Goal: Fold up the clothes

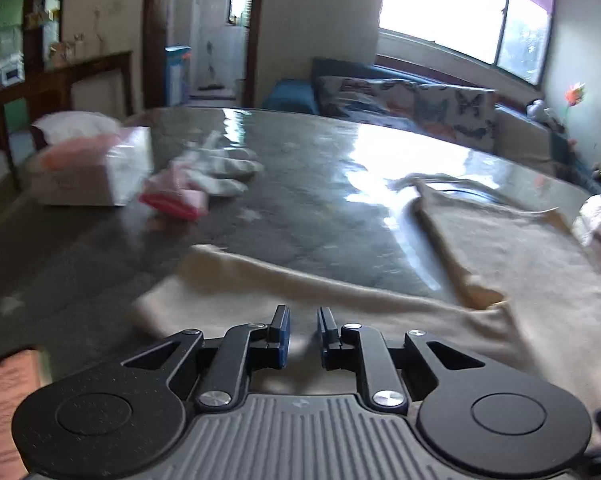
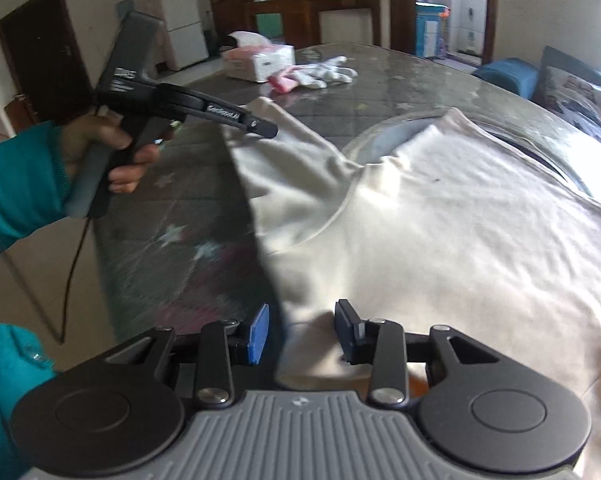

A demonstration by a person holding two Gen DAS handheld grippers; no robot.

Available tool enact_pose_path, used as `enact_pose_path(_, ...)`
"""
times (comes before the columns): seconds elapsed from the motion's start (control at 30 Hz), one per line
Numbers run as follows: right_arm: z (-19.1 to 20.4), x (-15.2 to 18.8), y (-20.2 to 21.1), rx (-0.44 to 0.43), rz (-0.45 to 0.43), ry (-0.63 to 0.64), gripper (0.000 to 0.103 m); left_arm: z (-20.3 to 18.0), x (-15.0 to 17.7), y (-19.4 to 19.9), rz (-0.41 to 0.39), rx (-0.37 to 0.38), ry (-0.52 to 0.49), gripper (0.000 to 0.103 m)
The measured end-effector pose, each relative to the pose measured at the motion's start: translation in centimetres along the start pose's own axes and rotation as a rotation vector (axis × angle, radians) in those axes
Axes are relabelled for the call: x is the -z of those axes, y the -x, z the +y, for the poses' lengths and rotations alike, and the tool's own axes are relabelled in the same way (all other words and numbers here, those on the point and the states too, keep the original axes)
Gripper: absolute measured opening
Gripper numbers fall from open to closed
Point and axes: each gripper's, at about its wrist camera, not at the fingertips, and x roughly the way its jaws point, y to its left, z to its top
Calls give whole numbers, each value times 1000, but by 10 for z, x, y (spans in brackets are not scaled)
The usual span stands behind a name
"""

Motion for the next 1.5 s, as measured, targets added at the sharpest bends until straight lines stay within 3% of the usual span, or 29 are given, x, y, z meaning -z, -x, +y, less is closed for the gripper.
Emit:
enact_pose_path(0.2, -8, -3, 6, -53, -26, -14, 38, 23, -5, 2, 21, -121, -6, 18)
enact_pose_path(0.3, -26, -4, 21, -25, -61, -62, 38, 16, -14, 5, 18, -127, -16, 18)
enact_pose_path(0.43, -72, -9, 38, 86, -97, -137, 38, 2, -27, 11, 9, -113, -28, 19)
enact_pose_path(0.47, -86, -11, 41, 116, -103, -161, 38, -4, -31, 13, 3, -99, -32, 22)
enact_pose_path(0.6, -140, -24, 42, 221, -116, -233, 38, -51, -52, 11, -22, 73, -73, 27)
enact_pose_path(0.77, -204, -38, 20, 322, -110, -306, 38, -111, -65, -16, 27, 277, -122, 28)
enact_pose_path(0.93, -239, -38, 0, 371, -90, -336, 38, -149, -51, -44, 92, 347, -216, 28)
enact_pose_path(1.07, -262, -37, -13, 392, -75, -360, 38, -148, -38, -55, 123, 324, -237, 28)
enact_pose_path(1.23, -260, -39, -6, 412, -89, -349, 38, -133, -38, -55, 109, 311, -215, 32)
enact_pose_path(1.33, -225, -30, 10, 372, -83, -276, 39, -135, -37, -44, 93, 308, -231, 36)
enact_pose_path(1.5, -167, -16, 35, 306, -72, -155, 42, -159, -19, -14, 46, 382, -347, 40)
